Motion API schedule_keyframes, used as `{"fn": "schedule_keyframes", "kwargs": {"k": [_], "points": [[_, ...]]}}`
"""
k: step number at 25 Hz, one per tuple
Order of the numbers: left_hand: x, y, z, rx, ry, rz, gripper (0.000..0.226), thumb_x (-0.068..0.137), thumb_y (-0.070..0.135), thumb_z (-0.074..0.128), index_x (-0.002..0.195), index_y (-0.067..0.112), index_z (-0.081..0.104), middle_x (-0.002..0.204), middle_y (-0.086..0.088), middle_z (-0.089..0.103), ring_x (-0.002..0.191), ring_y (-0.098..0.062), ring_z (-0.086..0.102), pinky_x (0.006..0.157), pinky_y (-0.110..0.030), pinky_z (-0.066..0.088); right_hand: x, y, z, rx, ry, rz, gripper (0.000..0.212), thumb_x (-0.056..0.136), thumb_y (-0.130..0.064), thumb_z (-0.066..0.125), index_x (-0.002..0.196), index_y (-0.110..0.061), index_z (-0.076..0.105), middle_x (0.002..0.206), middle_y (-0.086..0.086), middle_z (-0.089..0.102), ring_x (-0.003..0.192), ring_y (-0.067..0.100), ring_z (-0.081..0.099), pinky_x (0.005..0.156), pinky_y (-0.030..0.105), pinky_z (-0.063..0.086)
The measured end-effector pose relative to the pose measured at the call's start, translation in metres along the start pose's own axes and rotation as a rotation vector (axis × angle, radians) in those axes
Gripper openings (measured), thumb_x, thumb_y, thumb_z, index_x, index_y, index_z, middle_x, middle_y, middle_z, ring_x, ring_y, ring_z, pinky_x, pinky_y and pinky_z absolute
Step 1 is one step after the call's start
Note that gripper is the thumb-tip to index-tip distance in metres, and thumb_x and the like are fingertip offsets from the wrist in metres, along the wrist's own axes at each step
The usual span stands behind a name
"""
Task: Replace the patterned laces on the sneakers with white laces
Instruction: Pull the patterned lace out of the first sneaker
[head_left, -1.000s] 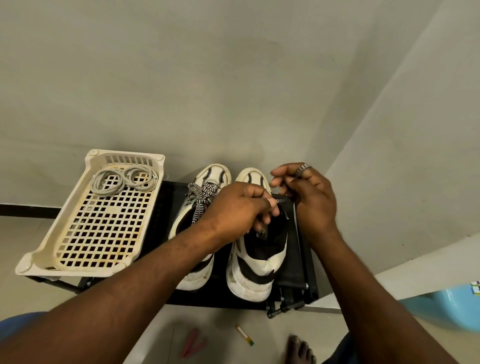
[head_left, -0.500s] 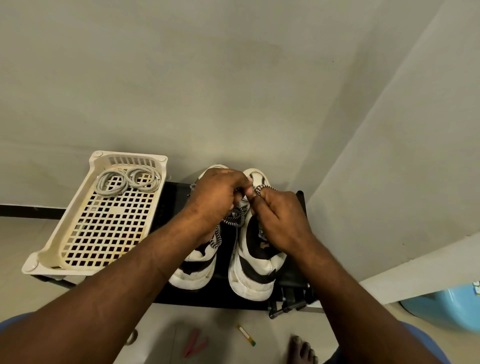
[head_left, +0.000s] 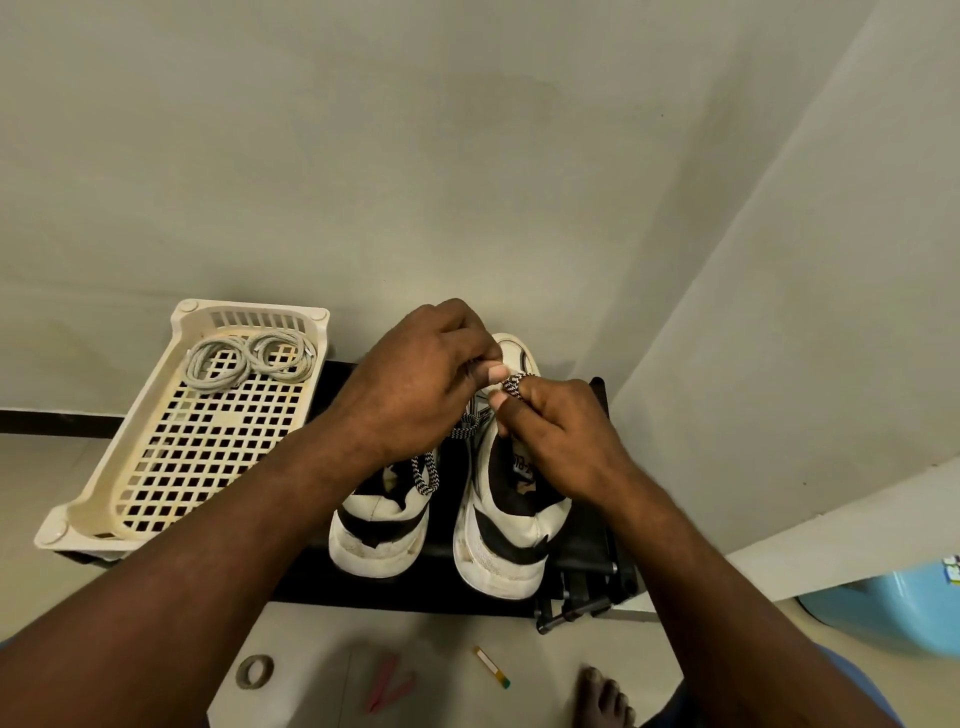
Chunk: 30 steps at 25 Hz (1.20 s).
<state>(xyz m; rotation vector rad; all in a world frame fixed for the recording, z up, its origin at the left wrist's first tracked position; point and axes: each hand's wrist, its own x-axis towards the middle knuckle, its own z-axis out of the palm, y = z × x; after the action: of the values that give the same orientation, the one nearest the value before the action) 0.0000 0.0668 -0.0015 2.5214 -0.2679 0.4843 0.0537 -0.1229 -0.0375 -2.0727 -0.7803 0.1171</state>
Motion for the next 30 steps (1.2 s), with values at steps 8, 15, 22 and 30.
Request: {"fn": "schedule_keyframes", "kwargs": {"k": [8,15,22,30], "points": [[0.004,0.004,-0.005,-0.554,-0.203,-0.318,0.025,0.103,0.033,0.060,0.086,0.022,0.075,0.071,0.013,0.066,0.062,0.000,0.056,0.065,-0.028,0.043,-0.006,-0.022,-0.005,0.916,-0.370,0.121,0.038,0.095,-0.019,0.041,0.079,-0.001,0.070,0.054,0.015,0.056,0.039,0.022,0.041,0.038,0.031,0.025],[0.006,0.014,-0.001,-1.244,-0.246,-0.545,0.034,0.096,0.042,0.066,0.075,0.015,0.065,0.068,0.000,0.046,0.058,-0.011,0.035,0.047,-0.022,0.020,-0.007,-0.030,-0.016,1.476,-0.517,0.045,0.033,0.089,-0.021,0.041,0.075,0.000,0.063,0.050,0.009,0.055,0.038,0.018,0.048,0.045,0.036,0.016],[0.007,0.022,0.005,-1.183,-0.075,-0.438,0.015,0.080,0.020,0.081,0.094,0.016,0.080,0.073,-0.004,0.059,0.051,-0.009,0.037,0.046,-0.022,0.029,-0.008,-0.031,-0.022,1.696,-0.516,0.103,0.036,0.093,-0.021,0.032,0.079,-0.003,0.060,0.054,0.006,0.059,0.039,0.019,0.040,0.051,0.031,0.030],[-0.001,0.009,0.023,-0.113,0.080,0.079,0.028,0.099,0.036,0.052,0.104,0.018,0.073,0.105,0.006,0.066,0.099,-0.019,0.058,0.083,-0.038,0.049,-0.004,-0.021,-0.024,1.767,-0.456,0.090,0.036,0.096,-0.021,0.031,0.093,-0.002,0.062,0.067,0.009,0.064,0.057,0.020,0.063,0.060,0.032,0.045]]}}
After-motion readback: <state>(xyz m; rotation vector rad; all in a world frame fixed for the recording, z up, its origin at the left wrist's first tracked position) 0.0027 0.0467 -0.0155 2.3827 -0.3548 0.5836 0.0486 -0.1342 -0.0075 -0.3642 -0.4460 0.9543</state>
